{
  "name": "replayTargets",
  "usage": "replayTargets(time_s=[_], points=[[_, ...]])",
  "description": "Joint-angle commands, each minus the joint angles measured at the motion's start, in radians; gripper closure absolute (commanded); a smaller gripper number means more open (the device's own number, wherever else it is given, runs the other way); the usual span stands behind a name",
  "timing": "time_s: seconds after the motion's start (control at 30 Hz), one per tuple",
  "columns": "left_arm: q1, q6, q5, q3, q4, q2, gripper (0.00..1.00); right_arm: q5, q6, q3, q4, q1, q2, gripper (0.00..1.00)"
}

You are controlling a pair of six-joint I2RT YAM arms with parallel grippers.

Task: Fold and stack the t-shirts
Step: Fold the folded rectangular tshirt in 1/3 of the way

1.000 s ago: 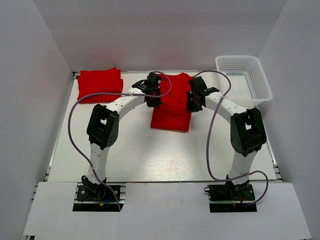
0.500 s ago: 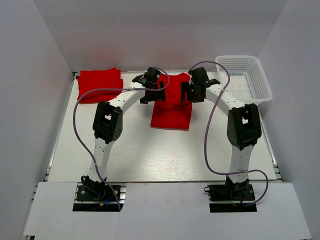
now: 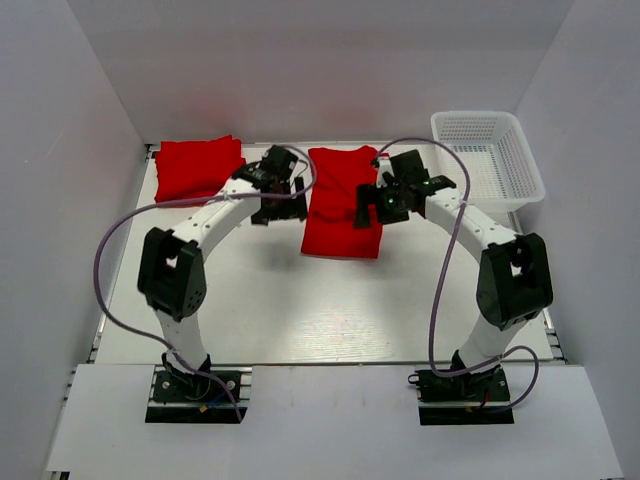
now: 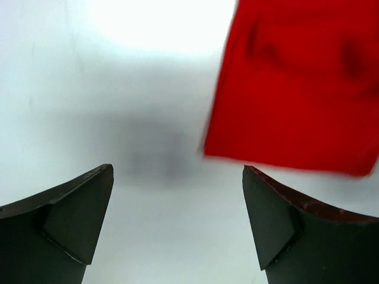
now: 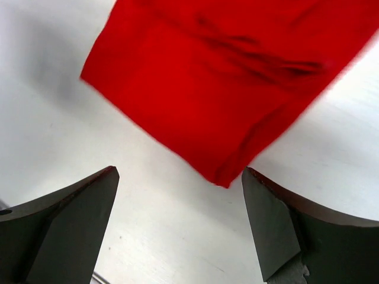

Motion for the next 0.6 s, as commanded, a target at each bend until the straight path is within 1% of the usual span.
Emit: replayTargets(time_s=[0.0,0.03,0.07,0.1,0.13,0.2,0.23,0.3,0.37,0.57], points=[[-0.011,-0.018,0.011,-0.159,-0.011,-0.14,0.0,-0.135,-0.07,-0.007,0.046,0.056,0.031,0.1],[-0.011,-0.018,0.022,-0.253,0.01,-0.174,0.0,-0.132,-0.076,0.0,0.043,0.064,0.037,0.1],[-0.011,-0.018,0.022,-0.299,0.024,-0.206,0.0,-0.118,-0.078,0.014,0.048,0.072,0.058,0.1],[-0.011,-0.018,0.031,-0.342,0.024,-0.27,0.0,-0.118,-0.082,0.022,0.048,0.081,0.078,0.1],[-0.011,-0.03,0.042,-0.417,0.034,-0.298,0.0,-0.118,-0.082,0.042,0.057,0.092,0.086,0.1],[-0.011,-0.03,0.042,-0.509,0.043,-0.352,0.0,-0.104,-0.085,0.059,0.065,0.098,0.124,0.1],[-0.011,-0.03,0.042,-0.534,0.043,-0.4,0.0,-0.093,-0.091,0.088,0.066,0.101,0.141,0.1],[-0.011,-0.039,0.053,-0.588,0.043,-0.442,0.0,-0.072,-0.088,0.105,0.075,0.105,0.166,0.1],[-0.011,-0.05,0.053,-0.608,0.034,-0.49,0.0,-0.07,-0.088,0.137,0.08,0.104,0.209,0.1],[-0.011,-0.062,0.053,-0.652,0.043,-0.551,0.0,-0.064,-0.107,0.226,0.094,0.102,0.322,0.1]])
